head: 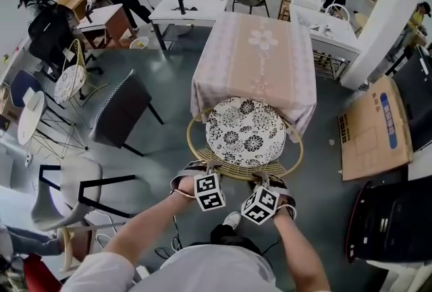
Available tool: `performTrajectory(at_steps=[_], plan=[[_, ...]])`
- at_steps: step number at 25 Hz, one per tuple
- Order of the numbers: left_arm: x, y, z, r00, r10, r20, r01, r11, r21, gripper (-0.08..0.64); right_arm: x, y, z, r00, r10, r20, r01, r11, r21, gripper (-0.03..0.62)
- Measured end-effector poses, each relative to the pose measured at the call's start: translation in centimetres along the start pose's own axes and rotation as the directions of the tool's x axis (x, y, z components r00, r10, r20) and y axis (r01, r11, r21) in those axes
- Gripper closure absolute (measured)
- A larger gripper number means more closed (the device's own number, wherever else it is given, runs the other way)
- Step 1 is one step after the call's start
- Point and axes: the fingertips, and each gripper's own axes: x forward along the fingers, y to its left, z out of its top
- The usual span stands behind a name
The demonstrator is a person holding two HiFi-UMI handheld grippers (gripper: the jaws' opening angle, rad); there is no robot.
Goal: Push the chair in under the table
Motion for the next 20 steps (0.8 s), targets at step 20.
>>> performTrajectory(at_steps=[20], plan=[[0.3, 1.3, -0.1, 0.999, 0.029, -0.018, -0.030, 1.000, -0.006, 0.436, 0.4, -0.9, 0.6, 1.000, 0.008, 0.022, -0.008, 1.000, -0.006, 0.499]])
